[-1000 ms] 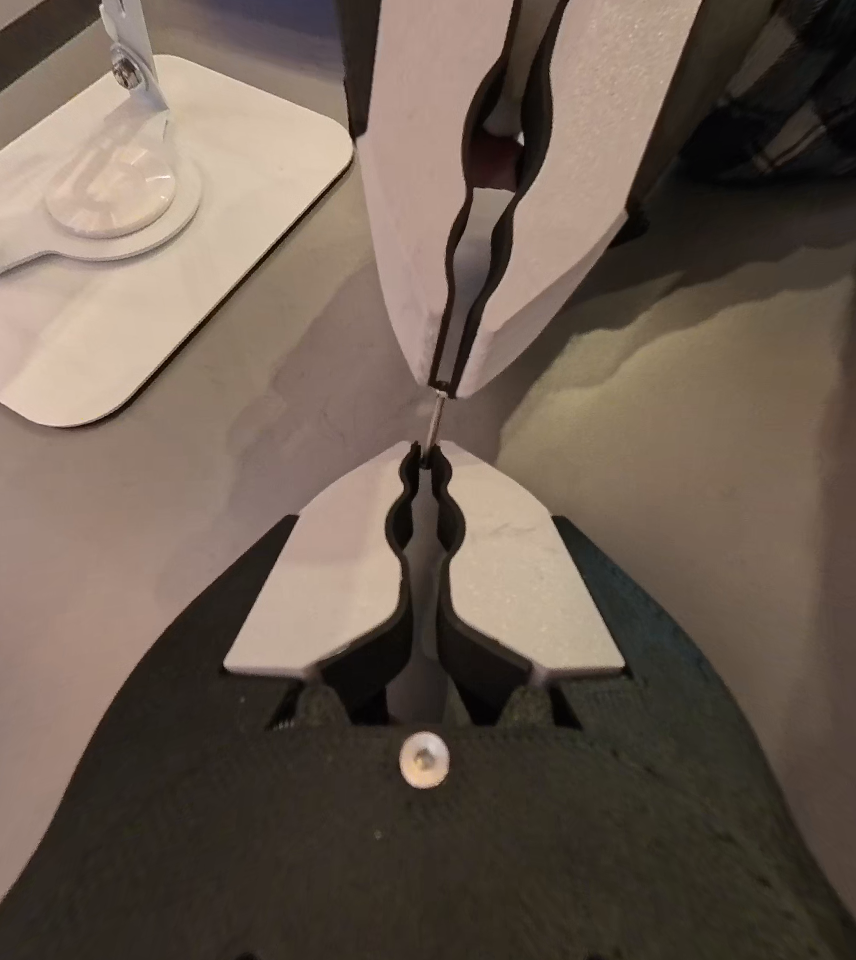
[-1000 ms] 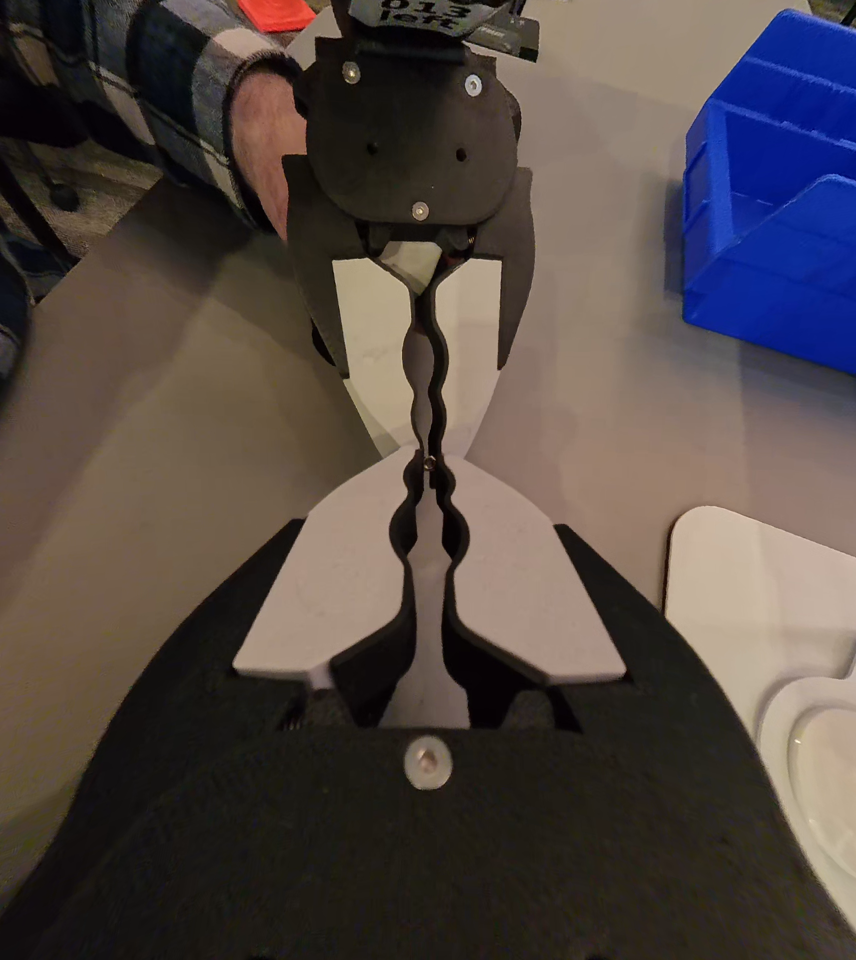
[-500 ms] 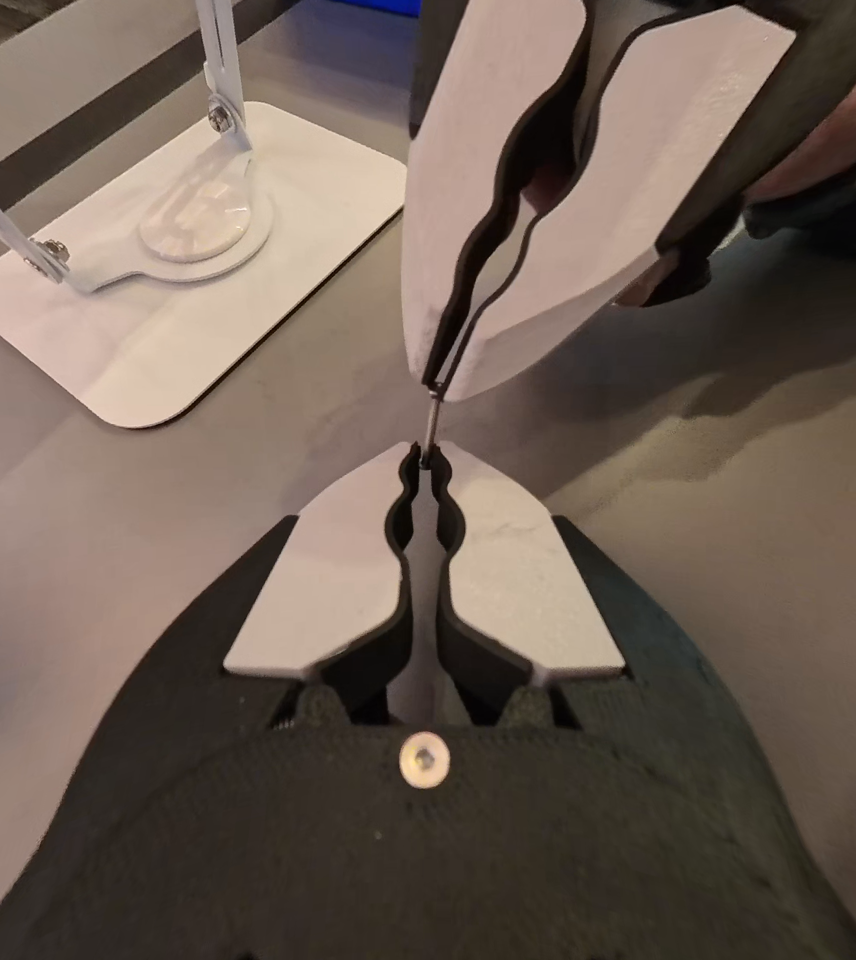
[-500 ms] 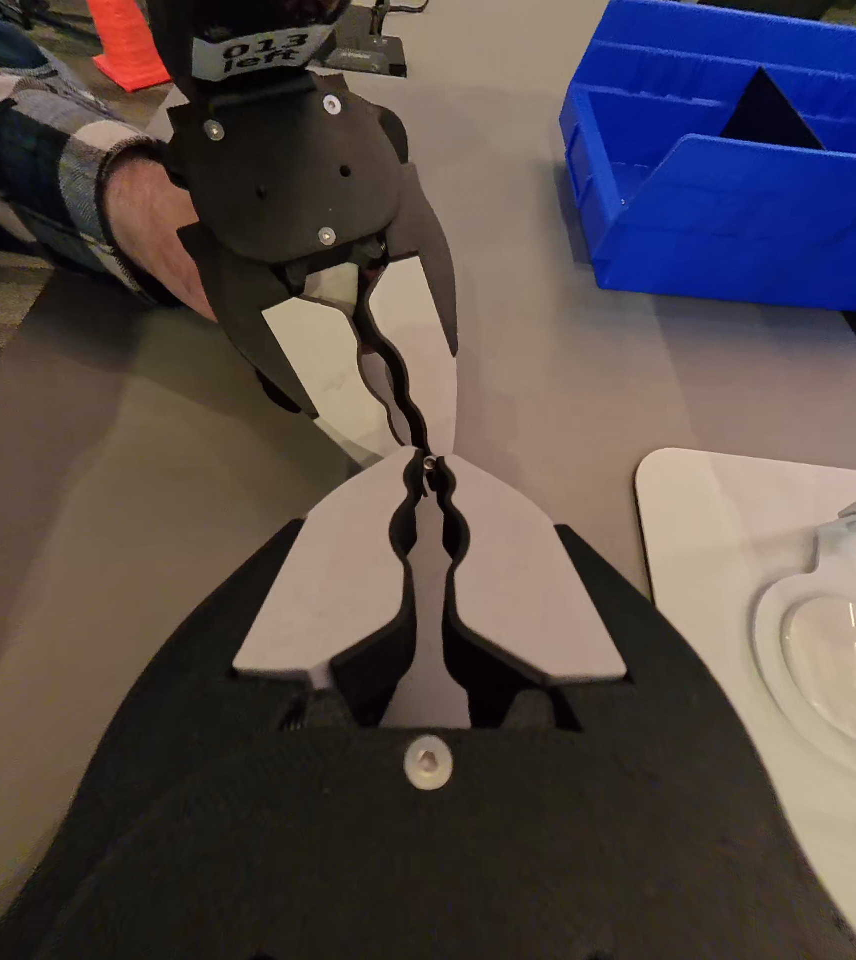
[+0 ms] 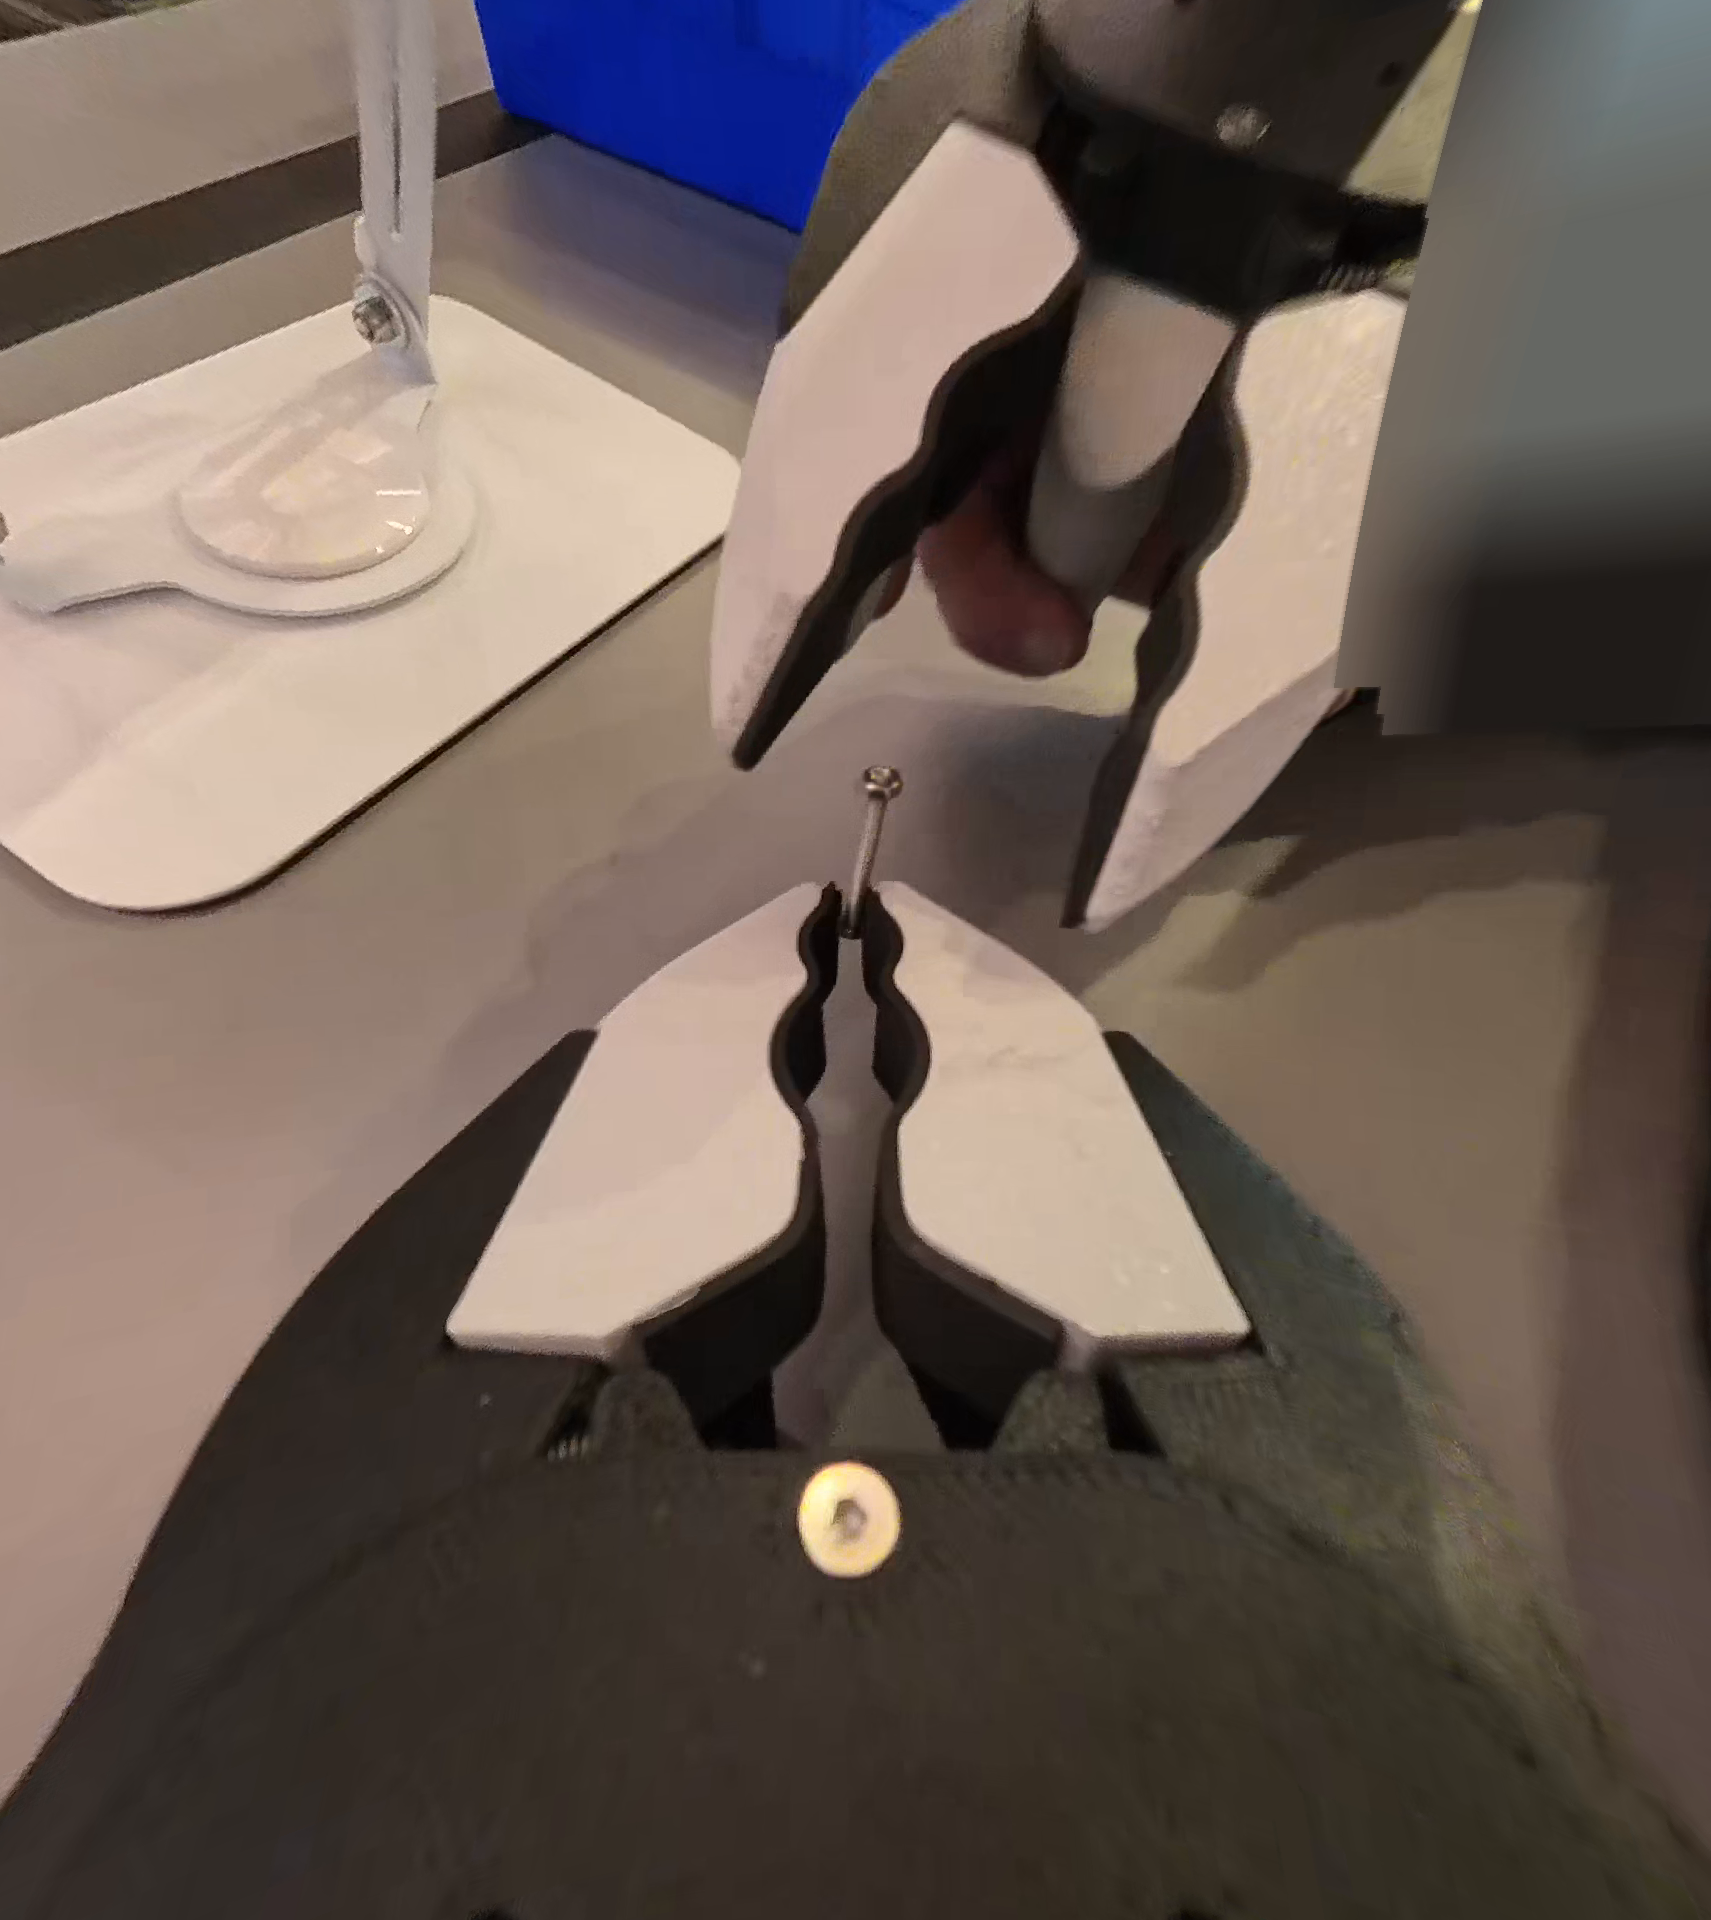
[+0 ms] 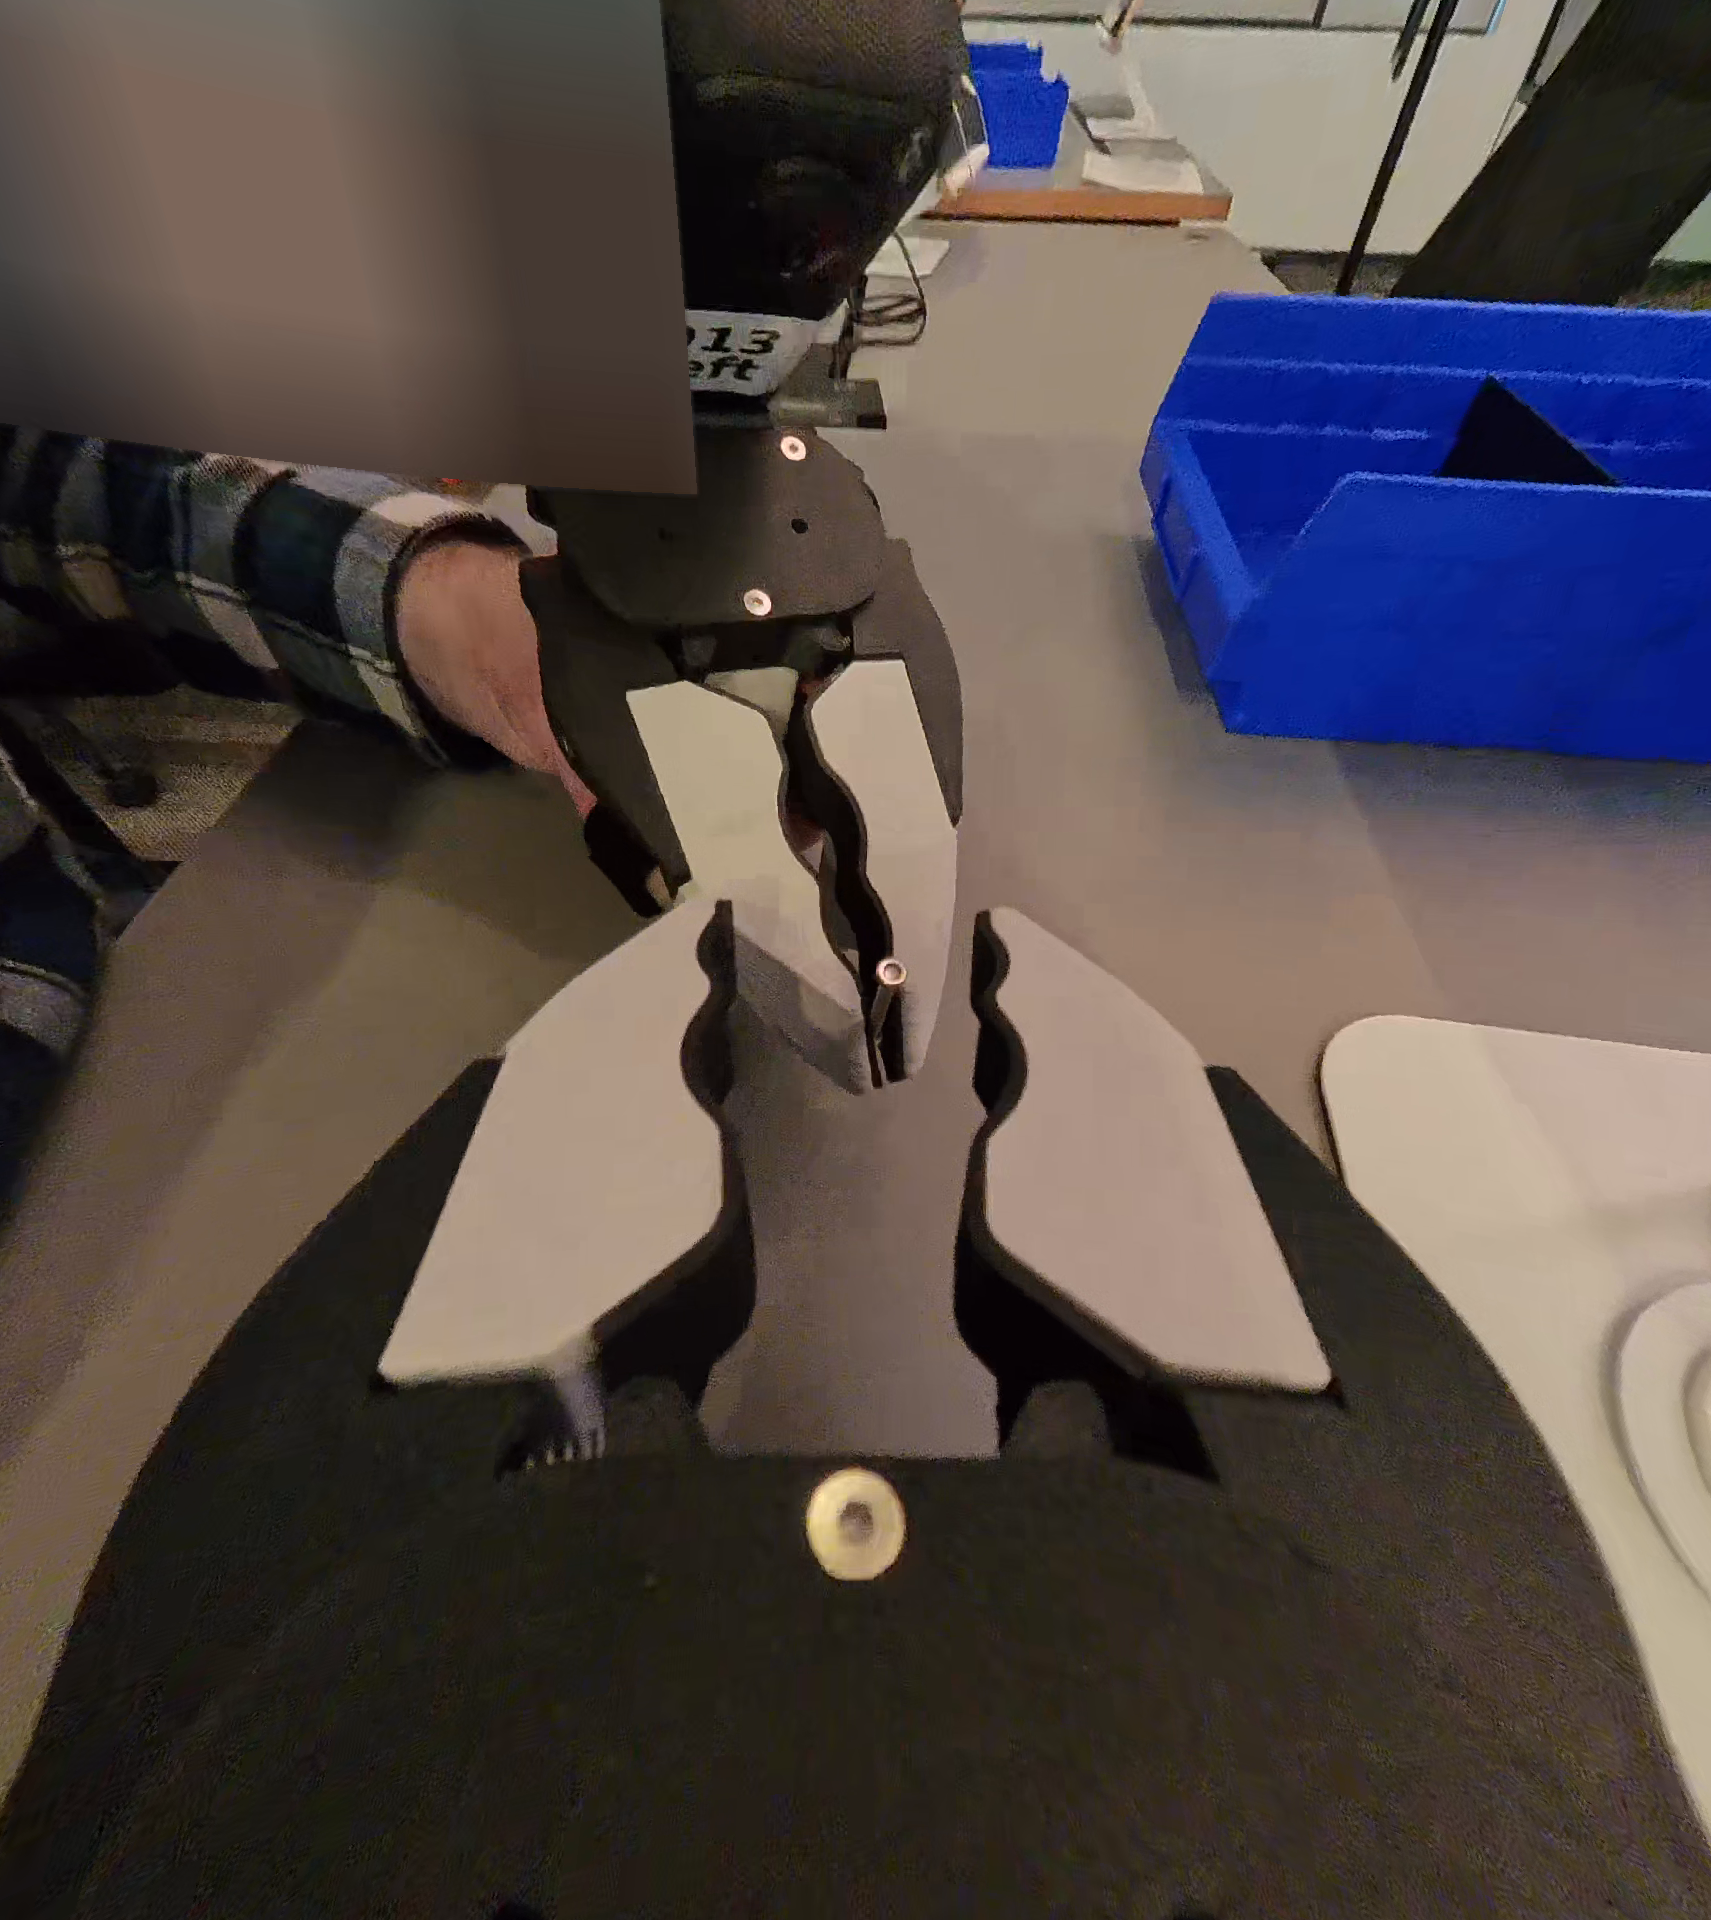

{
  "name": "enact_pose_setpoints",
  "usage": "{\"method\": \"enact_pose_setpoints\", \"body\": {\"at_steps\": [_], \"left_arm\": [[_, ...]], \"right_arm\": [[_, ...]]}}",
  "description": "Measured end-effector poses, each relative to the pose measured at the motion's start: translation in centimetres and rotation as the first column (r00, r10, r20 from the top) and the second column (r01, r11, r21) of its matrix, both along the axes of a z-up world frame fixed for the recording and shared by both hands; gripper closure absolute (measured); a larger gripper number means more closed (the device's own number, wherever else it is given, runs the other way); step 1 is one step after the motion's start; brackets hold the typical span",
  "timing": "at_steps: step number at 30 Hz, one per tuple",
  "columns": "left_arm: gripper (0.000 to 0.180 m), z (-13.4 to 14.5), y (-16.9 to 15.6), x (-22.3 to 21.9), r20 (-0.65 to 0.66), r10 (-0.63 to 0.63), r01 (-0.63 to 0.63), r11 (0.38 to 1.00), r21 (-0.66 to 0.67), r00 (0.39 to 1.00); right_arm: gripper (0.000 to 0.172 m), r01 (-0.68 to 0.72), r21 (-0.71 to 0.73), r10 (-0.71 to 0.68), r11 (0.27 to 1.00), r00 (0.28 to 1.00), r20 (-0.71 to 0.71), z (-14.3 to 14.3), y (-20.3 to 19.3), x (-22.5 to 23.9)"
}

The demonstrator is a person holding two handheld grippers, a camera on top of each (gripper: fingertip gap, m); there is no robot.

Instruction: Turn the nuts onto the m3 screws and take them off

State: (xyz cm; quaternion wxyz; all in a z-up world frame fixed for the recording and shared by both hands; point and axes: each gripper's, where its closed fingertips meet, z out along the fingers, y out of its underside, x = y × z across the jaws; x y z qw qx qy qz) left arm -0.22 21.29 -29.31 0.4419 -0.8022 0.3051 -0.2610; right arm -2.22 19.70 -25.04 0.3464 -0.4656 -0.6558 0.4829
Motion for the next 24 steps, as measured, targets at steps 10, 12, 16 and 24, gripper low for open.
{"method": "enact_pose_setpoints", "body": {"at_steps": [10, 12, 16, 24], "left_arm": [[0.177, 2.4, 0.4, 0.6, 0.138, -0.008, 0.008, 1.000, -0.005, 0.990], [0.177, 2.5, 0.4, 0.6, 0.145, -0.006, 0.006, 1.000, -0.005, 0.989], [0.177, 2.8, 0.4, 0.5, 0.160, -0.002, 0.004, 1.000, -0.010, 0.987], [0.177, 3.3, 0.4, 0.7, 0.165, -0.008, 0.009, 1.000, -0.003, 0.986]], "right_arm": [[0.114, -0.127, -0.106, 0.116, 0.986, 0.988, -0.102, 1.3, -1.8, -0.3], [0.114, -0.124, -0.113, 0.112, 0.986, 0.987, -0.113, 1.5, -1.7, -0.1], [0.114, -0.115, -0.110, 0.102, 0.987, 0.988, -0.118, 1.6, -1.4, 0.3], [0.122, -0.068, -0.110, 0.049, 0.992, 0.984, -0.171, 2.6, -0.2, 1.8]]}}
